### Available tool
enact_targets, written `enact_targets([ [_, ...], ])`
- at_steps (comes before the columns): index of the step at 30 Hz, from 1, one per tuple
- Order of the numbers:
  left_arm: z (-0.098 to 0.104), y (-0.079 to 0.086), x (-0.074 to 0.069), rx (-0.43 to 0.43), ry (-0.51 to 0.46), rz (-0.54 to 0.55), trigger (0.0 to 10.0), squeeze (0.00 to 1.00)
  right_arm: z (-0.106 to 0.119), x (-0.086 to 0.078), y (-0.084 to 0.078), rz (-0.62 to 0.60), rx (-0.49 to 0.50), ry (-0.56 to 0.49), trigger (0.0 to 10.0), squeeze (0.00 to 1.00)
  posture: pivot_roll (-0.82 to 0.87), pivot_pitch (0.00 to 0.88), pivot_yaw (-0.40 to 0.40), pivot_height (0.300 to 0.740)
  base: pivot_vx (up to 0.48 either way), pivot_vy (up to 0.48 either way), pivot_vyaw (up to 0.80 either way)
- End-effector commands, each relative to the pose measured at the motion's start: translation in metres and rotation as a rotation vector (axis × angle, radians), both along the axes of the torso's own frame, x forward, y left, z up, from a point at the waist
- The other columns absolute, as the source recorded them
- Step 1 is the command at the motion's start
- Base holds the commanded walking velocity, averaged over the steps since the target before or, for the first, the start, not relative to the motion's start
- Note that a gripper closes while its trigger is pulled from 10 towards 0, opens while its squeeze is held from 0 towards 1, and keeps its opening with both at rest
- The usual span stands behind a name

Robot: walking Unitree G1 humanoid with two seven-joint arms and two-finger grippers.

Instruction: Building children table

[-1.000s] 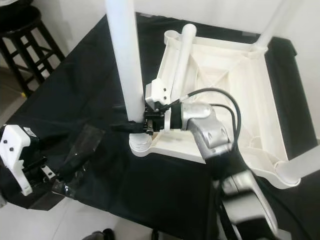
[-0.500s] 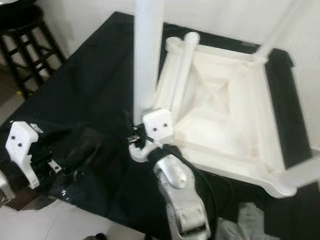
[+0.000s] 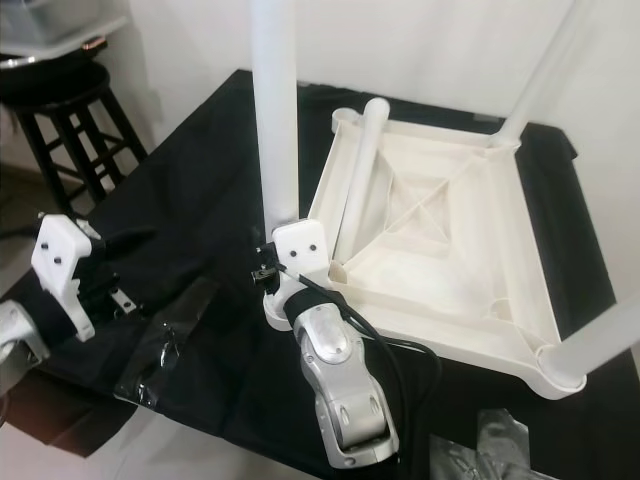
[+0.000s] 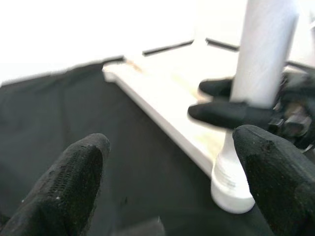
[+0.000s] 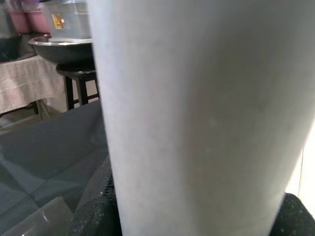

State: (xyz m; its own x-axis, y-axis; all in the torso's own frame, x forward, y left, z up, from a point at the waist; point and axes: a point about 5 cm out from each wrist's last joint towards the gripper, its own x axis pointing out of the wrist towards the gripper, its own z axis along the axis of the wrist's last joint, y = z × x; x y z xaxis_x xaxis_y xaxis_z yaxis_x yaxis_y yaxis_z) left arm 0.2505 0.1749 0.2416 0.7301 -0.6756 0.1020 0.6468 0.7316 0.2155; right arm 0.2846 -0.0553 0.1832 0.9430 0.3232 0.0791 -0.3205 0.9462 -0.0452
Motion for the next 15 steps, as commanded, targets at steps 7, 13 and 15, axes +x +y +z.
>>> enact_targets([
  [7, 0.031, -0.031, 0.021, -0.02, 0.006, -0.377, 10.0, 1.0, -0.041, 0.0, 0.014, -0.02, 0.021, 0.195, 10.0, 0.0, 0.07, 0.067, 0.002, 0.74, 0.0, 0.0, 0.0],
  [13, 0.047, -0.049, 0.037, -0.024, 0.027, -0.53, 10.0, 1.0, -0.041, 0.002, 0.017, -0.024, 0.023, 0.186, 10.0, 0.0, 0.07, 0.065, 0.01, 0.74, 0.0, 0.0, 0.0],
  [15, 0.051, -0.053, 0.042, -0.033, 0.033, -0.554, 10.0, 1.0, -0.041, 0.002, 0.018, -0.021, 0.022, 0.18, 10.0, 0.0, 0.07, 0.063, 0.015, 0.74, 0.0, 0.0, 0.0],
])
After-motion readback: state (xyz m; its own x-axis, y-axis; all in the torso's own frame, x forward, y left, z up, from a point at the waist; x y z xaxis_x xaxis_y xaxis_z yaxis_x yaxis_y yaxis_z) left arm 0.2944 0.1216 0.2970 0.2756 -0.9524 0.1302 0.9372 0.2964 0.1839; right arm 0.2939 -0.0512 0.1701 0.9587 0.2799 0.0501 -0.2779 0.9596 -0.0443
